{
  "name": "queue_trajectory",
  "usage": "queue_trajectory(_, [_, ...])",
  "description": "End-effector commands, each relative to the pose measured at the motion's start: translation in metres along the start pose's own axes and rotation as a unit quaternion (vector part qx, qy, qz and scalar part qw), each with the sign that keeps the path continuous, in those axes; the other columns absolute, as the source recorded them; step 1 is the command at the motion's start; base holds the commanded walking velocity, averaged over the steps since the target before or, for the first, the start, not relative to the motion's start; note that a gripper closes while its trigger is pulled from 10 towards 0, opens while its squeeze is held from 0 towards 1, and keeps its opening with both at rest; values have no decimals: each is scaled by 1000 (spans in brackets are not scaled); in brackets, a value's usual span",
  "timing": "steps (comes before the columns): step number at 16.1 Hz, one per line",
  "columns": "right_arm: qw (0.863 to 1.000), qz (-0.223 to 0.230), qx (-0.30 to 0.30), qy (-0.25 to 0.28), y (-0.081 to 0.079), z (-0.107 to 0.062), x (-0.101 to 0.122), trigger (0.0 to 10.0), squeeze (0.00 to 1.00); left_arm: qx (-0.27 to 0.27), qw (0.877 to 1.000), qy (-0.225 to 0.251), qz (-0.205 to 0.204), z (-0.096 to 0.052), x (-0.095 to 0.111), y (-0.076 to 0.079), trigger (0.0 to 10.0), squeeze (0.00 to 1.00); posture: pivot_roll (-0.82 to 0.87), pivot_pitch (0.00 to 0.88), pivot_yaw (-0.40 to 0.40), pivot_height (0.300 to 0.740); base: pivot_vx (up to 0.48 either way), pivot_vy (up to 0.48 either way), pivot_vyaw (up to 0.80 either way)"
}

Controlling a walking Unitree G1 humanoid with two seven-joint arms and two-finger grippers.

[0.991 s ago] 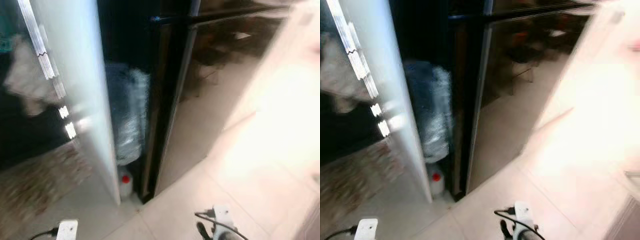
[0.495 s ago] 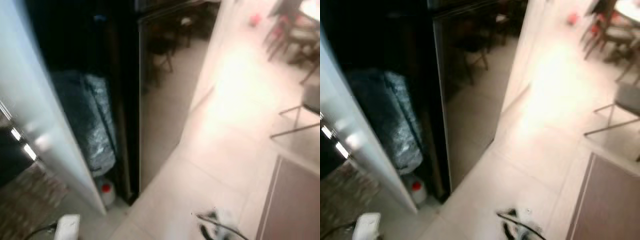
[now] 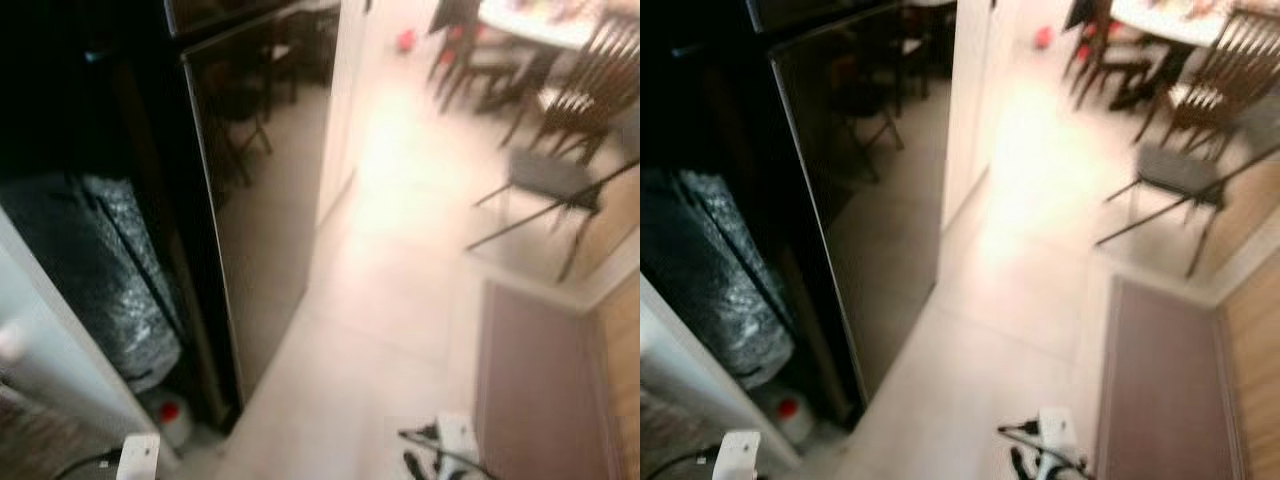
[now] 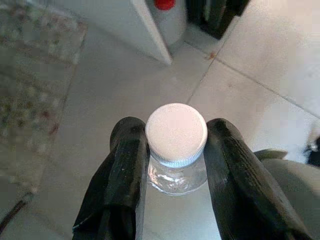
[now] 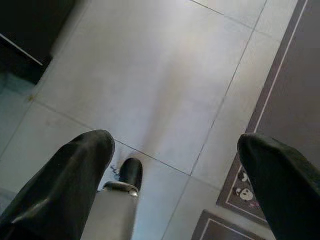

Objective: Restocking fridge

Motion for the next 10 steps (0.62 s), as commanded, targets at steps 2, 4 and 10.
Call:
queue_trajectory(2, [1000,-2,-1,7,0,0,3,10000,0,-4,1000,-9,4,-1,-6,1,10000,0,118,0,-54,740,0,0,0])
queue_trajectory(4, [1000,0,-1,7,0,0,3,10000,0,-6,1000,-10,0,-1,-7,1,10000,0,119,0,-54,740,0,0,0])
queue_trajectory(10, [1000,4,-4,10,0,0,5,10000,0,-8,1000,-7,-6,-1,-5,1,10000,0,118,0,-54,740,0,242,0])
Point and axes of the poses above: a point about 5 cm out from each wrist's last joint towards the gripper, its own z axis pointing out of the wrist towards the gripper, its own x axis along the axis of the wrist's last joint, y = z × x, the point moved 4 cm from there along z, pointing out of the wrist towards the gripper, and after that the axes turned 3 degrees about z, right-handed, at the moved point
